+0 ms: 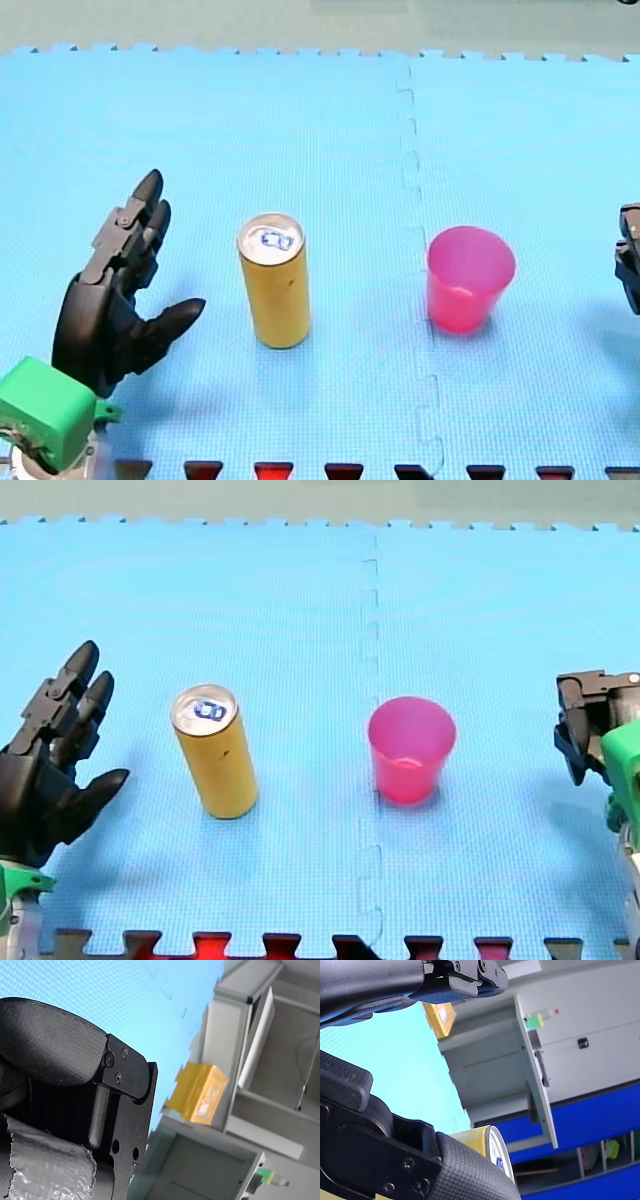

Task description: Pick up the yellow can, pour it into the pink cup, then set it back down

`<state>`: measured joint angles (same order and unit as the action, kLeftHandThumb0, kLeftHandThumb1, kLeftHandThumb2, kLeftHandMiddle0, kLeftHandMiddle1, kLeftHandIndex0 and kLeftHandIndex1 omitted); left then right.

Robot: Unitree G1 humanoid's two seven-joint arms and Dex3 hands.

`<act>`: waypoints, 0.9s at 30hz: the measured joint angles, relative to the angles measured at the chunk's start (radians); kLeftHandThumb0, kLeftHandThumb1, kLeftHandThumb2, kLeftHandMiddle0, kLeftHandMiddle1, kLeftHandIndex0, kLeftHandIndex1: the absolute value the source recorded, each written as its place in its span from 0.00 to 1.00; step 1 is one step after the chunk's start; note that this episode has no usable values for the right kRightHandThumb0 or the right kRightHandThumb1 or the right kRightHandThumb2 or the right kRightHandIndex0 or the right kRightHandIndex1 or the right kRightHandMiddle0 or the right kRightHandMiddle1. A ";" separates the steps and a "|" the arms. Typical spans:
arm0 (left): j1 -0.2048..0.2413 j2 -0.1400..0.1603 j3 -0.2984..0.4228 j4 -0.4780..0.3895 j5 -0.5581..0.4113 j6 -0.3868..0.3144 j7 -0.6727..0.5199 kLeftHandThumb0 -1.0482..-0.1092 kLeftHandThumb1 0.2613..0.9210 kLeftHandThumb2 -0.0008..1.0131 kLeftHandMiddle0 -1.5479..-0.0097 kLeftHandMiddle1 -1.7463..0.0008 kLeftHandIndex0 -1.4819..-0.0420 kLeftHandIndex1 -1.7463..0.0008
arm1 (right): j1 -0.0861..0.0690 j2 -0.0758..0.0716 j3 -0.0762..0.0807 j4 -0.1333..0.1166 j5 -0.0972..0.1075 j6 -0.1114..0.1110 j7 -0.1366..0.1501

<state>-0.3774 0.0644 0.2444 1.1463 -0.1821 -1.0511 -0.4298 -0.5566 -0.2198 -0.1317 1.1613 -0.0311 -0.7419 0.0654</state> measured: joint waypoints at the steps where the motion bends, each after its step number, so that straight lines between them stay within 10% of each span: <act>1: -0.002 0.001 0.002 0.000 -0.006 0.000 -0.013 0.00 0.93 0.01 0.87 1.00 0.88 1.00 | -0.001 0.000 -0.002 0.001 0.003 0.000 0.005; 27: -0.035 0.026 0.014 -0.003 -0.021 -0.018 -0.073 0.00 0.96 0.01 0.85 0.99 0.86 0.99 | -0.007 0.002 -0.014 0.005 0.021 0.001 0.032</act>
<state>-0.4125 0.0906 0.2582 1.1433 -0.2034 -1.0692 -0.5031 -0.5634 -0.2177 -0.1456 1.1662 -0.0103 -0.7411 0.0972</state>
